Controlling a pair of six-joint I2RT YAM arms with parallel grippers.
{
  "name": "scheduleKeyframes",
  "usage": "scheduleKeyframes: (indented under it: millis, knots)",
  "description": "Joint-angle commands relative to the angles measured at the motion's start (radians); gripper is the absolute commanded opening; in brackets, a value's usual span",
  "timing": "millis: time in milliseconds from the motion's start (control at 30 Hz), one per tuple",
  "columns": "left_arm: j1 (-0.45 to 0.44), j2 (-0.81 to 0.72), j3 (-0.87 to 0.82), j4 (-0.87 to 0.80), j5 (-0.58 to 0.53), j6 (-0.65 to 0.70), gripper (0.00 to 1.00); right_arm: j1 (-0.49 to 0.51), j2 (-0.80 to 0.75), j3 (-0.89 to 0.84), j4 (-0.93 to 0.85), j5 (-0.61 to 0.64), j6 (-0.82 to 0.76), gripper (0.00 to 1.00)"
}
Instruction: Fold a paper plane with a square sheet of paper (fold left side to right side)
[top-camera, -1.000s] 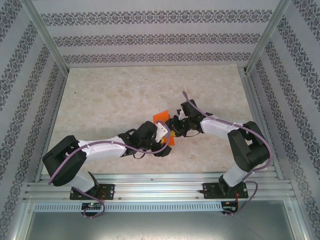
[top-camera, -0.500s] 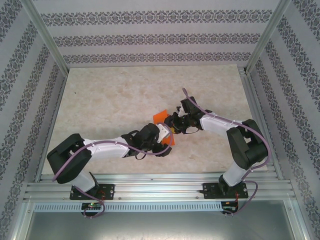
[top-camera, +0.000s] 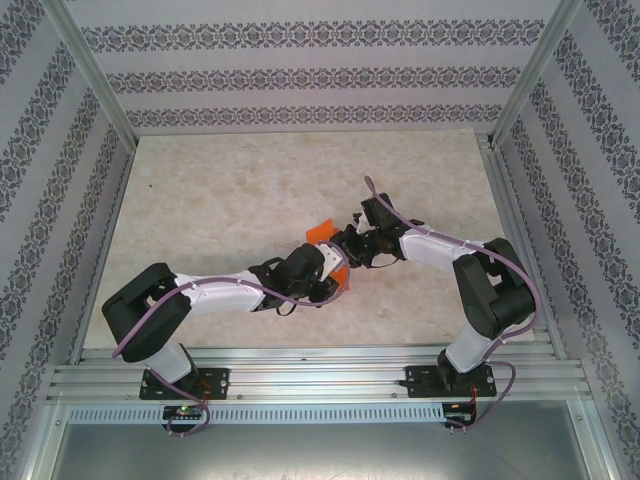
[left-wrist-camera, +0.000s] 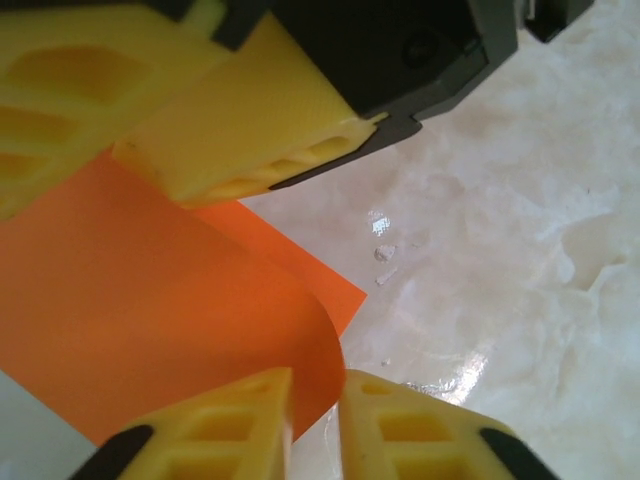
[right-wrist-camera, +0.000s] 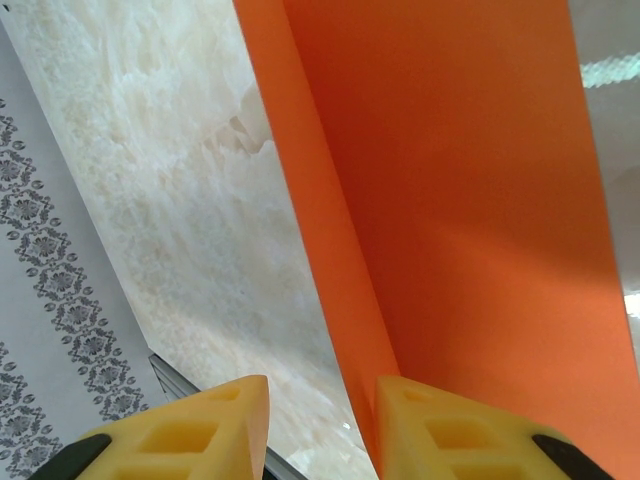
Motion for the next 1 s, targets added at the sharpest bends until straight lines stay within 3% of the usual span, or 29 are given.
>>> scheduleKeyframes:
  millis: [0,133,433,733,833,967]
  knots:
    - [-0.013,-0.006,0.025,0.025,0.004,0.009,0.1,0.003,0.008,-0.004,0.013,-0.007,0.001,0.33]
    - [-0.009,-0.01,0.018,0.028,0.022,0.005,0.0,0.003,0.009,-0.002,-0.003,0.001,-0.014,0.34]
    - [0.063,-0.041,-0.034,0.083,0.171,-0.033,0.0,-0.012,-0.02,0.012,-0.096,0.053,-0.103,0.36]
    - [0.15,-0.036,-0.052,0.102,0.302,-0.041,0.0,-0.057,-0.137,-0.06,-0.097,0.11,-0.198,0.5]
    - [0.179,-0.037,-0.061,0.107,0.329,-0.044,0.0,-0.06,-0.168,-0.087,-0.094,0.109,-0.232,0.47]
    - [0.22,-0.04,-0.073,0.113,0.356,-0.051,0.0,-0.053,-0.174,-0.127,-0.088,0.102,-0.258,0.34]
